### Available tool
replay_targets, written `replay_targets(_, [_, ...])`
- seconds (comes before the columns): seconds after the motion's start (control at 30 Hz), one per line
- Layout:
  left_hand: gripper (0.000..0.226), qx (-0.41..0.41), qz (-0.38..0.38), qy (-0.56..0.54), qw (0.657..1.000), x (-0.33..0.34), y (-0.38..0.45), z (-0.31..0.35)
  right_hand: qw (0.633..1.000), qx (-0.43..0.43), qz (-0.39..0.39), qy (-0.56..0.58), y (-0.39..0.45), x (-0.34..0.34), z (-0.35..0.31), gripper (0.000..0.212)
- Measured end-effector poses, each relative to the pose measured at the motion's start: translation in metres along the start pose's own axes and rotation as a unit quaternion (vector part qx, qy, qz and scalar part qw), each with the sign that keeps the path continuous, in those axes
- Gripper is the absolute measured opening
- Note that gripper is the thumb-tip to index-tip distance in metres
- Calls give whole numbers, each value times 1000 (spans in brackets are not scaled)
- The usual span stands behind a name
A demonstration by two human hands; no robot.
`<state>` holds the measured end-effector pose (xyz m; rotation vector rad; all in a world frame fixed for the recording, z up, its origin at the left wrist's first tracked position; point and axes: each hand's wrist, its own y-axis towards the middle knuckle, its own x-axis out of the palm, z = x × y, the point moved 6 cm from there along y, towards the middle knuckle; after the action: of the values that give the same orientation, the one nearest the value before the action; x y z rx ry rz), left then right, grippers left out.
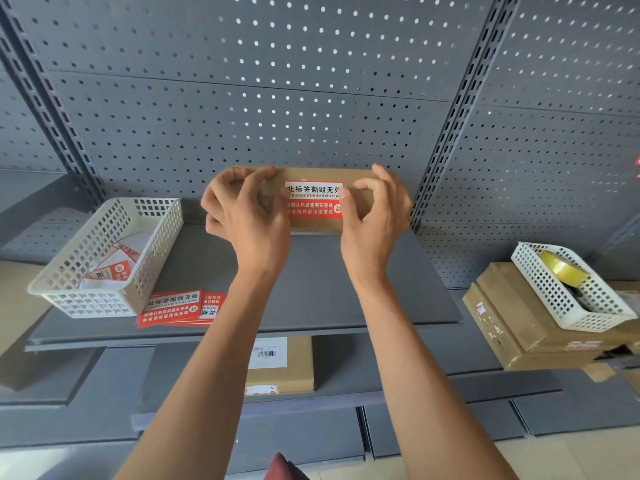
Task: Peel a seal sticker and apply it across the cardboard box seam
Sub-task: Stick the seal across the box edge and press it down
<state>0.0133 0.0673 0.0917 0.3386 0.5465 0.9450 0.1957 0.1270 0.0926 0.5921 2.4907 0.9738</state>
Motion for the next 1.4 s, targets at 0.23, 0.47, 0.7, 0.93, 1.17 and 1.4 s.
replay_targets(0.23, [41,67,-51,16,996,-6,-7,-6,996,10,-70,47,-10,1,10,24])
replay_targets(0.47, [50,91,-83,35,992,-8,-6,-11,992,-7,-117,46,-13,-1,13,41])
replay_targets(0.7, [61,99,-111,40,988,-9,-7,-14,985,-23,-168,36,-14,-2,17,56])
replay_targets(0.93, [57,72,-75,36,994,-9,-12,-6,991,-10,-130,-9,-19,2,4,63])
replay_targets(1.17, [62,83,-48,77,992,-3,-14,-7,993,-15,-92,-65,-23,12,0,73])
replay_targets(1.4, [55,101,-48,79,991,-2,-11,-9,994,-18,-99,-46,-20,11,3,64])
